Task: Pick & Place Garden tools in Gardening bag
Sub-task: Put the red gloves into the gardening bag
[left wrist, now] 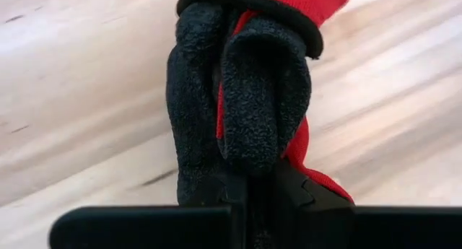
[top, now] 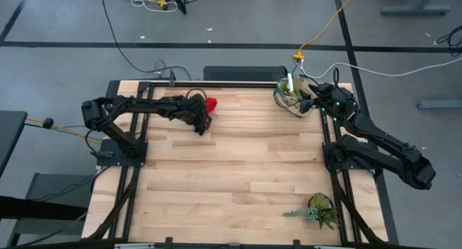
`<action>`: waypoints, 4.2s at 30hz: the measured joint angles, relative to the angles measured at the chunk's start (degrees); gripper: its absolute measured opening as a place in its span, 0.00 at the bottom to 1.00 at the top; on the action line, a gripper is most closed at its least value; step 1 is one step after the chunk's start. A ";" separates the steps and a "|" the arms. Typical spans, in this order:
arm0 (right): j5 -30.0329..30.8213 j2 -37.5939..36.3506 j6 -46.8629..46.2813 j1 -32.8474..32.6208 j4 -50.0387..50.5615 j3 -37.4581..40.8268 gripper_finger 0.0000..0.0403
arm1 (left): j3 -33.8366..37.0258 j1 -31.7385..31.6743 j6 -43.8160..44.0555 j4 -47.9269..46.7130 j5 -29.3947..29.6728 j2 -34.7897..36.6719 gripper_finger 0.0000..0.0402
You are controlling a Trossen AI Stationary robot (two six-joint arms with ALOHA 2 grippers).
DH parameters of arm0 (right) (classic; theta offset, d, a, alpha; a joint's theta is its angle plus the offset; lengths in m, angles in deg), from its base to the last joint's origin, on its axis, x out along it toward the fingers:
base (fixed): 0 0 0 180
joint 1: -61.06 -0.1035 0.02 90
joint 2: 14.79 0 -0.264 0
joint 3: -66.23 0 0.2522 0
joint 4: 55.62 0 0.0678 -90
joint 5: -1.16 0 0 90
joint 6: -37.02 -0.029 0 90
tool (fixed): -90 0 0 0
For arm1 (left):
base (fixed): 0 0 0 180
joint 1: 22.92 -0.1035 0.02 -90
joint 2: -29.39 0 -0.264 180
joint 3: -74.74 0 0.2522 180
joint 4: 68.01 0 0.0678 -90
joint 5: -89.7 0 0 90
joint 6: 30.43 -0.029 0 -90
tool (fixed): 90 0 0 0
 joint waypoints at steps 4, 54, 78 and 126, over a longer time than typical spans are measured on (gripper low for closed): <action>0.00 0.01 0.00 0.01 0.02 0.00 0.60 | -3.99 0.12 -2.59 -0.18 -2.51 0.07 0.07; -10.43 0.02 15.01 -8.59 -9.90 -1.14 0.60 | -15.22 1.92 5.21 22.21 -24.48 0.18 0.06; -3.24 0.95 29.54 -22.65 -9.39 -13.60 0.60 | -21.20 1.55 8.21 32.21 -31.34 0.21 0.06; 15.73 21.50 73.52 -48.75 -6.43 -26.86 0.60 | -21.88 1.55 6.34 31.03 -31.95 0.21 0.07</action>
